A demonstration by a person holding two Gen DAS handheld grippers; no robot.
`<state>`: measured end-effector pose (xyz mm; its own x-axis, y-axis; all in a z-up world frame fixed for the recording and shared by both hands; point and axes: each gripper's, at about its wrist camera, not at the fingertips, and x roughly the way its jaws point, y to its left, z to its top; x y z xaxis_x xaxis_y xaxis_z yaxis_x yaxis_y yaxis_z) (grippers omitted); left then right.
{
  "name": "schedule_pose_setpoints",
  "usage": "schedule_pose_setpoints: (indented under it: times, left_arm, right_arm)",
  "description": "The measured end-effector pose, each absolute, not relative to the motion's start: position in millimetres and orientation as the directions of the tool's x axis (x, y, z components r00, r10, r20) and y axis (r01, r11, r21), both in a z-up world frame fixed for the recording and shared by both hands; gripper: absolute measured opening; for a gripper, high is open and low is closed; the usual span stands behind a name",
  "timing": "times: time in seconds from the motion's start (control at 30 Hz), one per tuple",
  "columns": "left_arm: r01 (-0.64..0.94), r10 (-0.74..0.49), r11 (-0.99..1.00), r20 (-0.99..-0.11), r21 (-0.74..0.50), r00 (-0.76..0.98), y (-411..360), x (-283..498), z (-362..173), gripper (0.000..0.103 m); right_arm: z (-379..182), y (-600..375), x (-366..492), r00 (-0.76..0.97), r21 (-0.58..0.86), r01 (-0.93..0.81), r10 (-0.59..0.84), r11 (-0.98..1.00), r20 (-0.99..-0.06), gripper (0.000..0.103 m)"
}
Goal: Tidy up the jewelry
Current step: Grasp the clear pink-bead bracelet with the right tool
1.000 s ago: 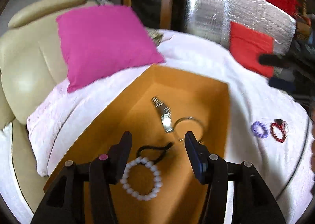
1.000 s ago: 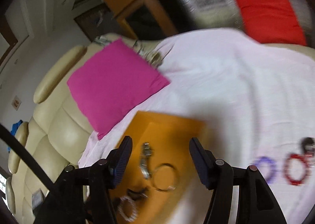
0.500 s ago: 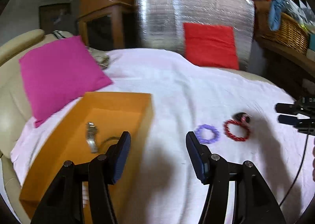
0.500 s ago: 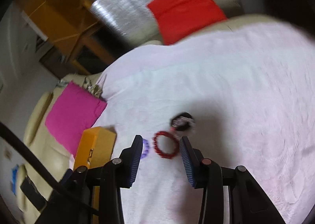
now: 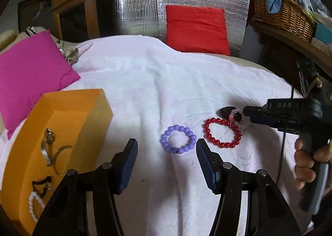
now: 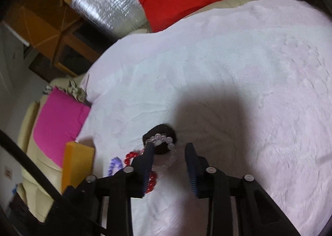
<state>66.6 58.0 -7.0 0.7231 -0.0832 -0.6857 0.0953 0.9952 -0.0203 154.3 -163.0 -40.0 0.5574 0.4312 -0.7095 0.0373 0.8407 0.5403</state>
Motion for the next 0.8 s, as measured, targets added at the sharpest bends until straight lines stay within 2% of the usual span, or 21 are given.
schedule_pose_setpoints:
  times: [0.07, 0.13, 0.2, 0.37, 0.63, 0.8]
  left_arm:
    - [0.097, -0.089, 0.995, -0.694, -0.028, 0.715, 56, 71, -10, 0.060]
    - [0.117, -0.111, 0.992, -0.695, -0.039, 0.710, 53, 74, -12, 0.060]
    - [0.138, -0.132, 0.989, -0.690, -0.047, 0.712, 49, 76, -13, 0.060]
    - [0.204, -0.200, 0.976, -0.673, -0.075, 0.712, 37, 82, -14, 0.060]
    - [0.338, -0.400, 0.913, -0.667, -0.230, 0.628, 5, 91, -24, 0.063]
    - [0.364, -0.425, 0.900, -0.679, -0.241, 0.599, -15, 94, -32, 0.063]
  right_arm:
    - [-43, -155, 159, 0.556, 0.489, 0.017, 0.398, 0.872, -0.730, 0.028]
    - [-49, -150, 164, 0.545, 0.469, -0.002, 0.394, 0.883, -0.740, 0.014]
    - [-49, -145, 163, 0.559, 0.430, -0.028, 0.371, 0.902, -0.742, 0.008]
    - [-35, -156, 147, 0.583, 0.437, -0.044, 0.378, 0.899, -0.719, 0.009]
    - [-29, -215, 127, 0.600, 0.482, 0.054, 0.358, 0.874, -0.716, 0.009]
    - [-34, -242, 123, 0.590, 0.536, 0.098, 0.384, 0.838, -0.710, 0.009]
